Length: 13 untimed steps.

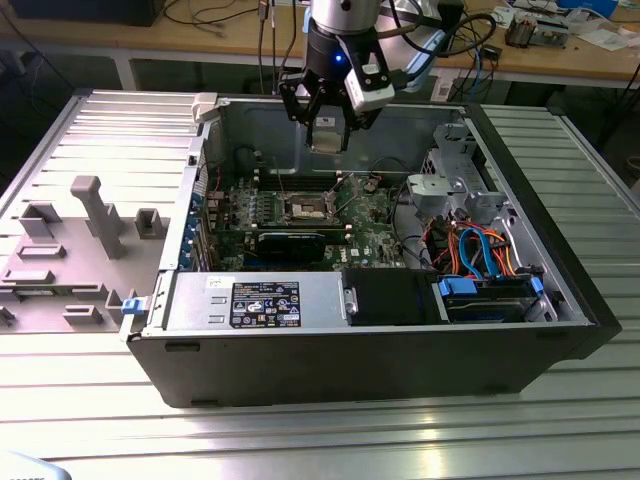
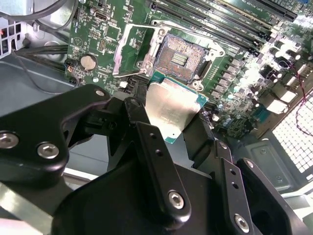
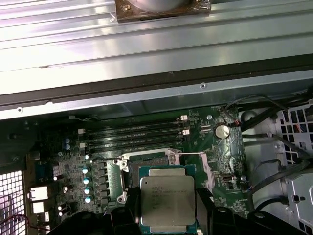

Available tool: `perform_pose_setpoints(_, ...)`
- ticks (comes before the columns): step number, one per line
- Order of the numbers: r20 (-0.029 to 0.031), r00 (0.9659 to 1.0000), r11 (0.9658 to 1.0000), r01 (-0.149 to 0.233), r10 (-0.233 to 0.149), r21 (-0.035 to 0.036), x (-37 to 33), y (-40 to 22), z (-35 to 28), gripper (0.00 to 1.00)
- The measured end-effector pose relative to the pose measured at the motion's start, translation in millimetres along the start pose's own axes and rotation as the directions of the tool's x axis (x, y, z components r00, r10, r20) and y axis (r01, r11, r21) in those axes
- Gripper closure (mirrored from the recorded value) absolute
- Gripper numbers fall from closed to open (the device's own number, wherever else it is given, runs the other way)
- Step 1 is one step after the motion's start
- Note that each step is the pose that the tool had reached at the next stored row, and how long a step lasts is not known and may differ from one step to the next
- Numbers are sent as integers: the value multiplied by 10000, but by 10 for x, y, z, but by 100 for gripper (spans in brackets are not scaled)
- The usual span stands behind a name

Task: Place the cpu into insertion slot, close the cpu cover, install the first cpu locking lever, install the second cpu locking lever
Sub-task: 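Place the cpu into insertion slot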

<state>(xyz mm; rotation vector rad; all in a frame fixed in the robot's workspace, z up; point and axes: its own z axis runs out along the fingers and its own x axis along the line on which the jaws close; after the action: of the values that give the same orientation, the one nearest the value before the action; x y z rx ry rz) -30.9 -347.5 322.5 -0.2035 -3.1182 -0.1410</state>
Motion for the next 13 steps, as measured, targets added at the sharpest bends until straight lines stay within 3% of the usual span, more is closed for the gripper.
perform_pose_setpoints(13,58,9978,9979,-655,655,-15,0,-1,5,45)
